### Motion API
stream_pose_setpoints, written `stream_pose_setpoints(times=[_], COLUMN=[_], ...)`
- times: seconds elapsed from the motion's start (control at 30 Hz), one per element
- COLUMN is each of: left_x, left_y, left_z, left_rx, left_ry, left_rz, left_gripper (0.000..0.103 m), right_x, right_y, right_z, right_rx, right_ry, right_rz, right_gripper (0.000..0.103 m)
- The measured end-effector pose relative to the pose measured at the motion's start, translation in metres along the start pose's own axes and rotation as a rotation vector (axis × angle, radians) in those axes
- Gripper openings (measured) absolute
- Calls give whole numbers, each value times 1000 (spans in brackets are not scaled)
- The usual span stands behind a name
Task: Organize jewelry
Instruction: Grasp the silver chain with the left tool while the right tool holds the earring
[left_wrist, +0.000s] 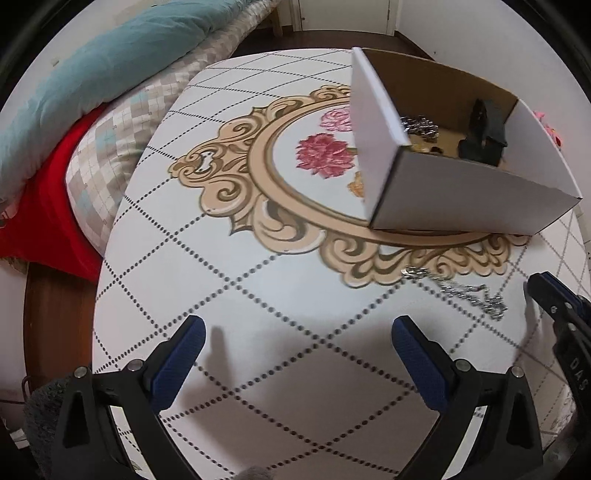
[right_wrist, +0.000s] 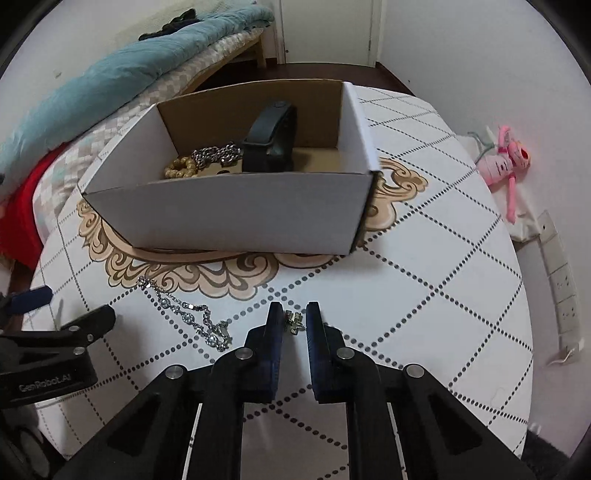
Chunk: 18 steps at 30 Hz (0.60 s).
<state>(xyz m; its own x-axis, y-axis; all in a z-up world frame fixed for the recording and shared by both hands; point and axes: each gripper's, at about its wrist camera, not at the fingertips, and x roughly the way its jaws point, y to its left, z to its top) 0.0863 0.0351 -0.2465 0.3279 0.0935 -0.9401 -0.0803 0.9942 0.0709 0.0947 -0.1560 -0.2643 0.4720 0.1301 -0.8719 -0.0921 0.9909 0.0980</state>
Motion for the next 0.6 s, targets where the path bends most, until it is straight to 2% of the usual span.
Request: stream_pose_setpoints(times=[0.17, 0.23, 0.27, 0.37, 0.5, 0.6], left_x=[-10, -14, -17, -24, -25, -21], left_y=[-23, -38, -47, -77, -110, -125], left_z=[1, 1, 0, -4, -9, -10], left_rx=[29, 70, 96, 185, 273, 304], left_ry=[-13, -23, -29, -49, -65, -63], left_rz=[-66, -95, -109, -125, -105, -77], left_gripper=[103, 102, 102, 102, 97, 82], right_x=[-20, -26, -28, -31, -30, -30], right_y=[-34, -47, -54, -70, -84, -91], right_z=[-4, -5, -6, -9, -13, -15], right_rx=[107, 138, 153, 199, 235, 250], right_ry=[-26, -31, -32, -34, -33, -32], right_rz=[10, 4, -1, -7, -14, -15], right_gripper=[13, 13, 8, 7, 7, 7])
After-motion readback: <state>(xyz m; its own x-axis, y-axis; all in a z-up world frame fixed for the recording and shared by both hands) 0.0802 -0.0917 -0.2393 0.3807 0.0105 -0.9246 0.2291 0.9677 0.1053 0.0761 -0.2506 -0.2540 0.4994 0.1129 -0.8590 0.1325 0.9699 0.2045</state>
